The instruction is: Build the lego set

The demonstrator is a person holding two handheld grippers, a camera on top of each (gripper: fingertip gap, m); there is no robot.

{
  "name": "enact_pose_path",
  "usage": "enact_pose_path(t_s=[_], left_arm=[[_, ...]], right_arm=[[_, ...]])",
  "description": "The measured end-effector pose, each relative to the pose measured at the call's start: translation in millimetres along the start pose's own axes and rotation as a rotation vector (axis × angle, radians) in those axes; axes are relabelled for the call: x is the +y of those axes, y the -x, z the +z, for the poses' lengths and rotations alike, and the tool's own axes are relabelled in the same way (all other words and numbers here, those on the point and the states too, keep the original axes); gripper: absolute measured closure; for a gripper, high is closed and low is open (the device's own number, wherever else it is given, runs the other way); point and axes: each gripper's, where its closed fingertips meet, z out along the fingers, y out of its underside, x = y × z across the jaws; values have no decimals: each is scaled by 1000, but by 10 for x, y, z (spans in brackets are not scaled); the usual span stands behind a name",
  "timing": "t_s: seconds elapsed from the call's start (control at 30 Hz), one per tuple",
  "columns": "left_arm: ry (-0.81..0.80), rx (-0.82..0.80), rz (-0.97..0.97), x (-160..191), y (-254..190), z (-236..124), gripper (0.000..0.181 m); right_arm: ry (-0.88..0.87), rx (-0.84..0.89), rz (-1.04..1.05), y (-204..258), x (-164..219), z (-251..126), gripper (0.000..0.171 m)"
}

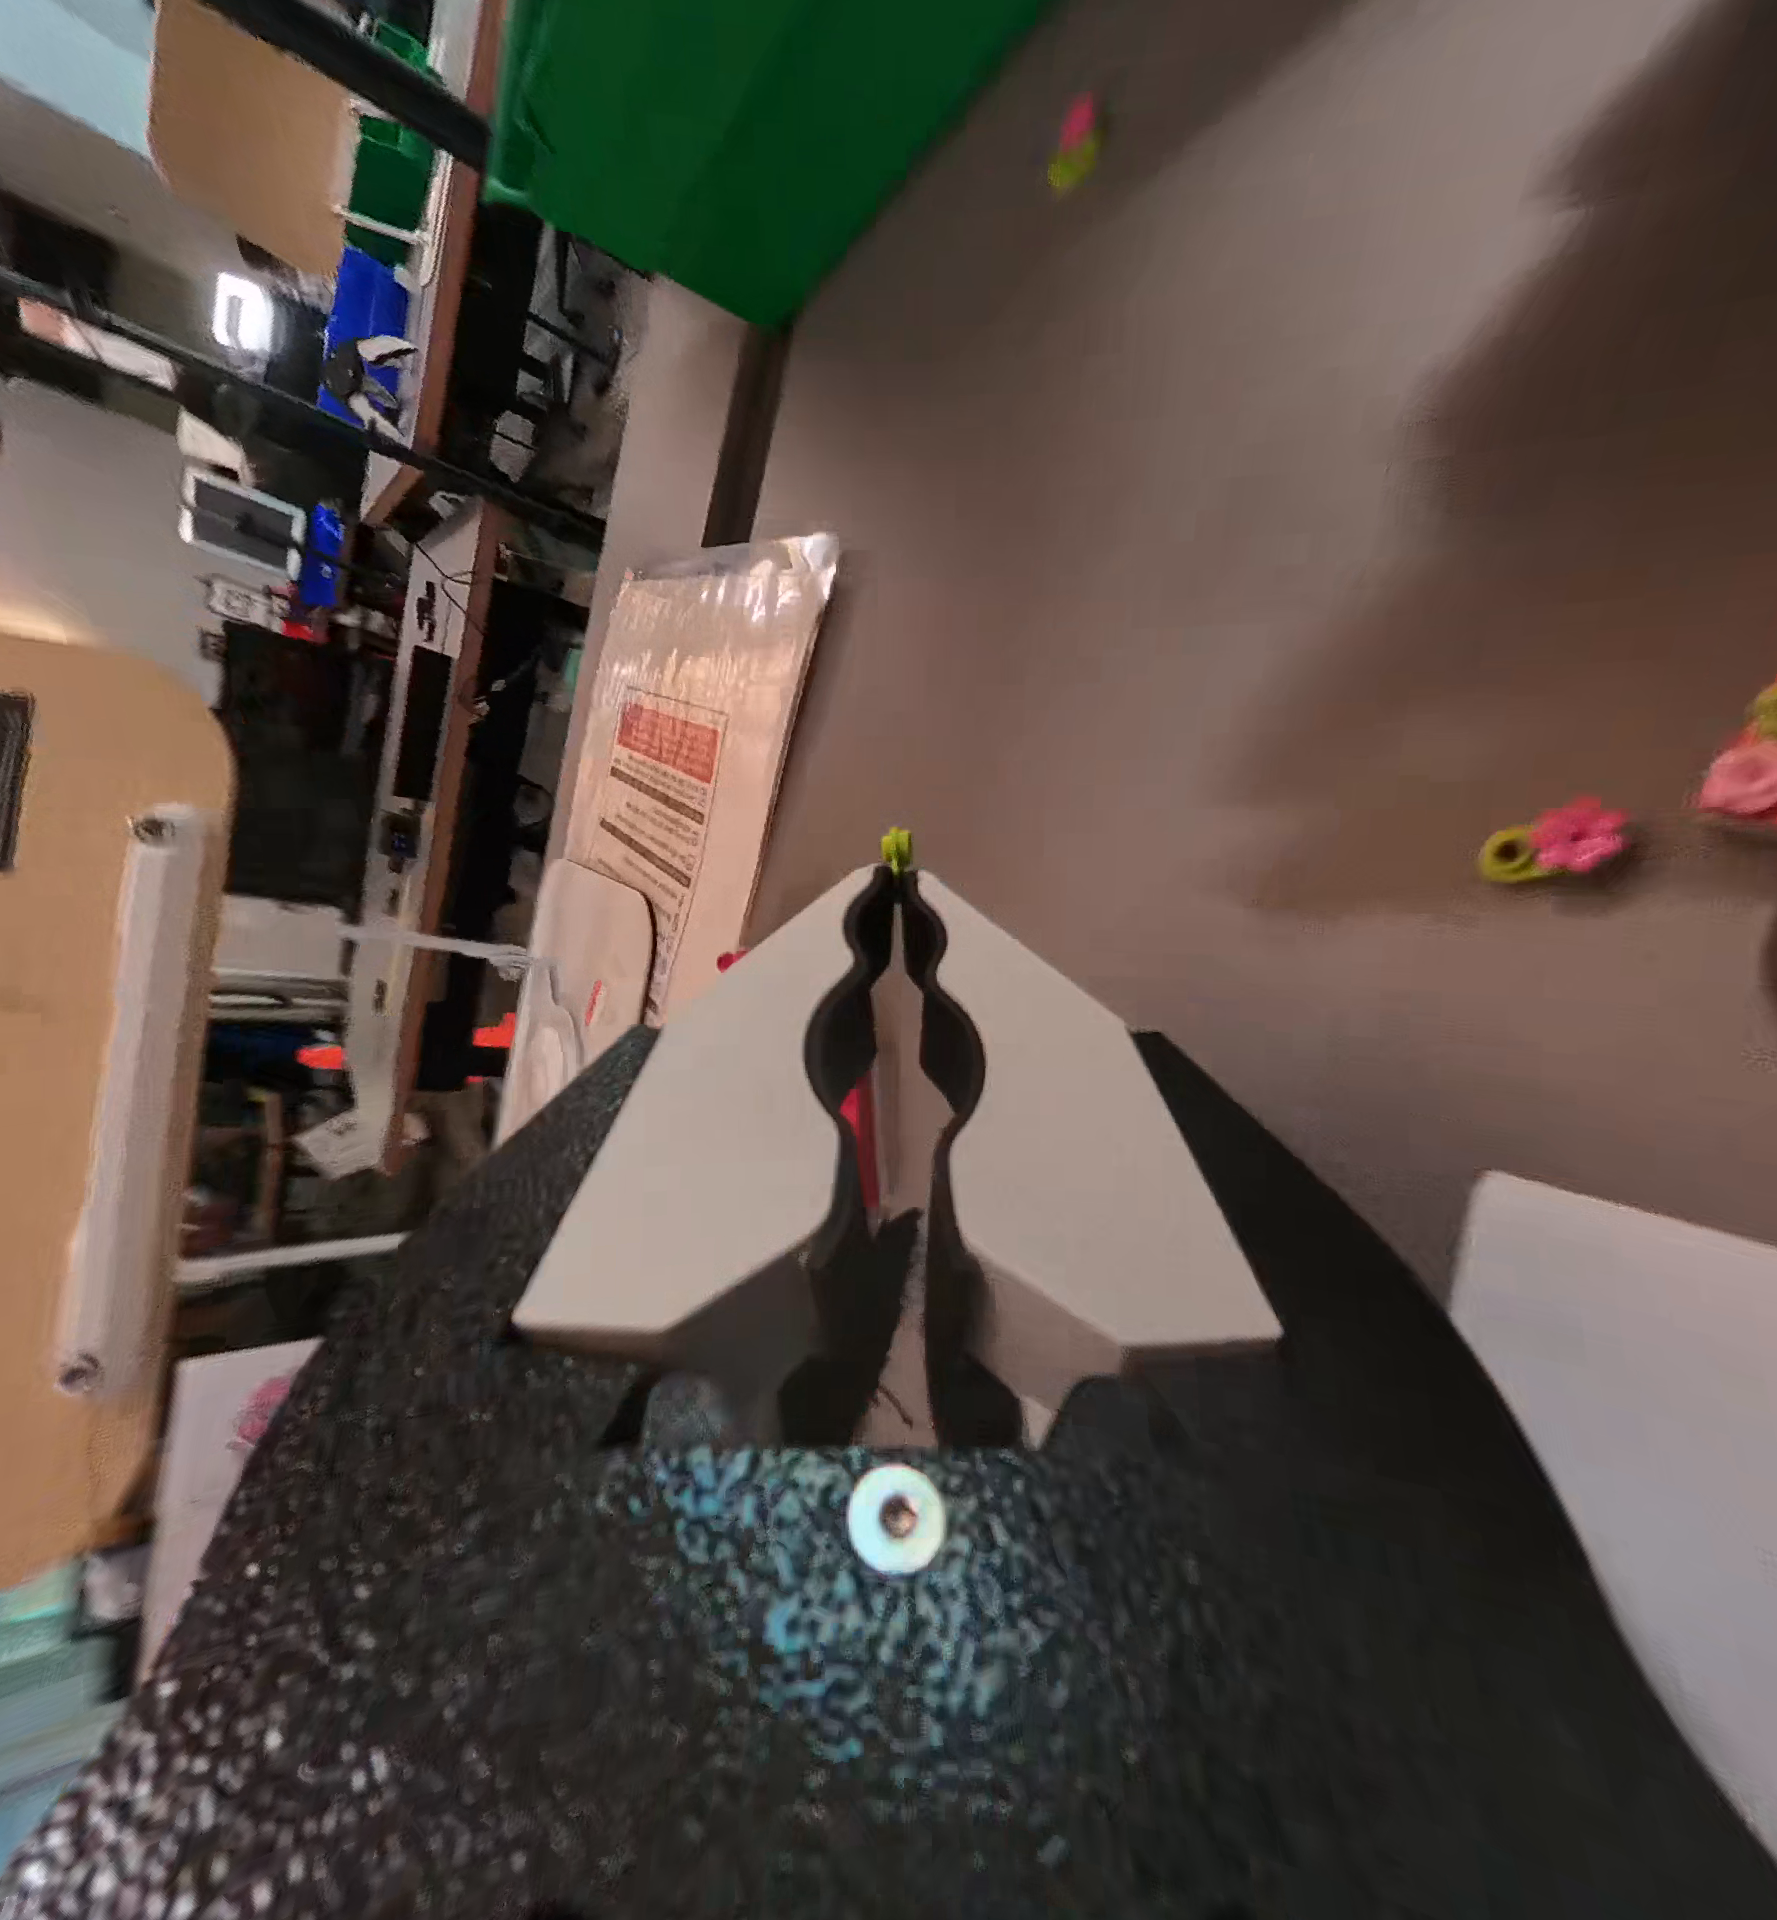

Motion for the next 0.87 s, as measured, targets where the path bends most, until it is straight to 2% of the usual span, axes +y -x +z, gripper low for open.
enact_pose_path(t_s=[0.2, 0.37, 0.53, 0.7, 0.87], left_arm=[[61, -34, 334, 241, -145, 222, 181], [82, 2, 490, 331, -225, 249, 181], [90, 222, 369, 309, -290, 196, 180], [118, 444, 96, 294, -337, 151, 176], [161, 529, -27, 278, -308, 138, 155]], right_arm=[[51, -83, -205, 112, 142, 255, 161], [41, -114, -216, 51, 211, 501, 162], [22, -175, -177, 49, 256, 715, 159], [18, -215, -166, 113, 284, 816, 159], [12, -225, -141, 118, 279, 827, 159]])
